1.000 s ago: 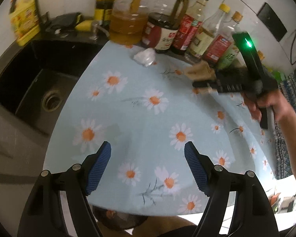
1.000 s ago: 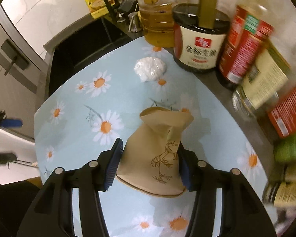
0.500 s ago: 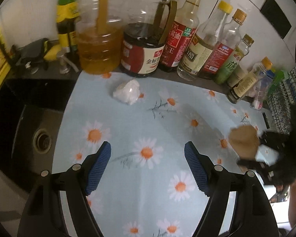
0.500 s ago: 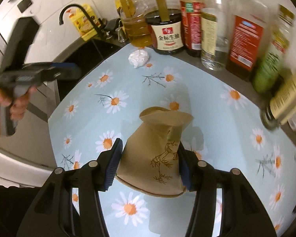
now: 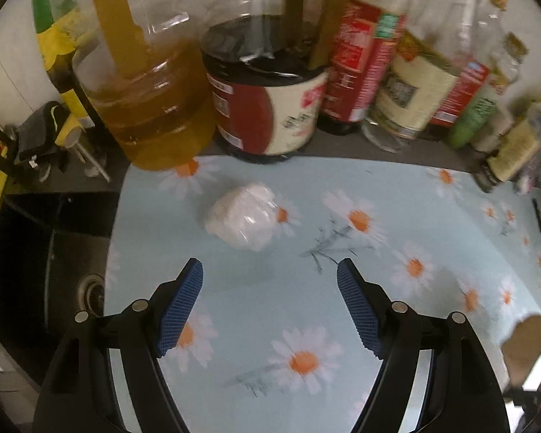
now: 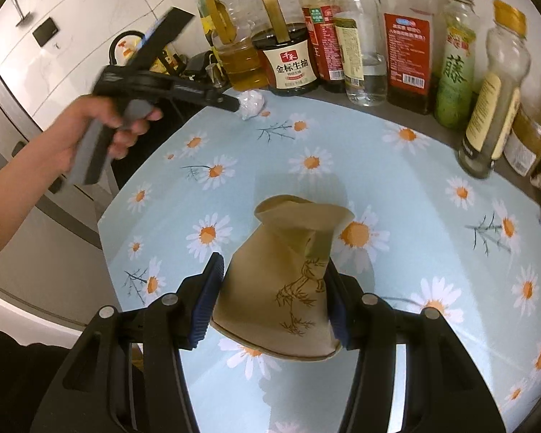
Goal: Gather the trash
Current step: 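Grasp the plastic-wrapped tissue ball with the left tool while the right tool holds the cup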
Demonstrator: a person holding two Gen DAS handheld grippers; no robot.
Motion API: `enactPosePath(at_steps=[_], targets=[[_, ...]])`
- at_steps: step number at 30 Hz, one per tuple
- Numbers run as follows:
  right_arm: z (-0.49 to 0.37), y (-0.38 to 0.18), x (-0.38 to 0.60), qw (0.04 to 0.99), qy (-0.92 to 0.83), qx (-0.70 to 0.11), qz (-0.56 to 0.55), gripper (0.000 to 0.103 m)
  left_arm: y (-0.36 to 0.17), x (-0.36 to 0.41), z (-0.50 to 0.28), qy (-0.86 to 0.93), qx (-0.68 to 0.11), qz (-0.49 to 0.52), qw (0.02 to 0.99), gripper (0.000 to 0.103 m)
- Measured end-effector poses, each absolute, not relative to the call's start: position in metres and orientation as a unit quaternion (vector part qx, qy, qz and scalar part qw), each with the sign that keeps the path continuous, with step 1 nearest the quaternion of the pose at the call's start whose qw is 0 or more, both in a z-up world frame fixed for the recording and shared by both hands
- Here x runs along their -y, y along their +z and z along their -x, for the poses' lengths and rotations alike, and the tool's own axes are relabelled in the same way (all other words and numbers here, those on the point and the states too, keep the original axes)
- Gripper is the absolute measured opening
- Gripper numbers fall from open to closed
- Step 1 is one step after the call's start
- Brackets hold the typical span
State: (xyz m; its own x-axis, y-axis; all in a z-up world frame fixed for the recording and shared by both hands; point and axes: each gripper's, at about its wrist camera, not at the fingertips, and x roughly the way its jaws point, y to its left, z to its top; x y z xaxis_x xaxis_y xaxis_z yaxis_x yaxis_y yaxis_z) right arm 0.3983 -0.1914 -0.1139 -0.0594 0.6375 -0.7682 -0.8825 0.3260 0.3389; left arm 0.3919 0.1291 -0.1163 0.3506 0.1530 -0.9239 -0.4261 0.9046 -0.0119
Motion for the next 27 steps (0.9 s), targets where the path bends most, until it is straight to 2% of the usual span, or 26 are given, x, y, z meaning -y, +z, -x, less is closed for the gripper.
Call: enactPosePath(at_steps=[5, 19, 23, 25, 27], targets=[[-0.402, -0.121, 0.199, 0.665, 0.568, -0.472, 0.11, 0.054, -0.123, -0.152, -0.408, 0.182, -0.534, 0.161, 0.81, 0.075], [-0.418, -0.13, 0.215, 0.662, 0.567, -0.484, 0.082, 0.054, -0.148, -0.164, -0.435, 0.203, -0.57, 0.136, 0.784, 0.075], [-0.421, -0.135, 0.22, 0.66, 0.567, -0.487, 0.076, 0.054, -0.152, -0.164, -0.44, 0.211, -0.576, 0.128, 0.78, 0.066], [-0.422, -0.137, 0.222, 0.659, 0.567, -0.488, 0.074, 0.054, -0.154, -0.163, -0.441, 0.216, -0.576, 0.129, 0.777, 0.056], [-0.423, -0.139, 0.223, 0.656, 0.569, -0.49, 0.074, 0.054, -0.153, -0.165, -0.441, 0.218, -0.574, 0.132, 0.778, 0.055]])
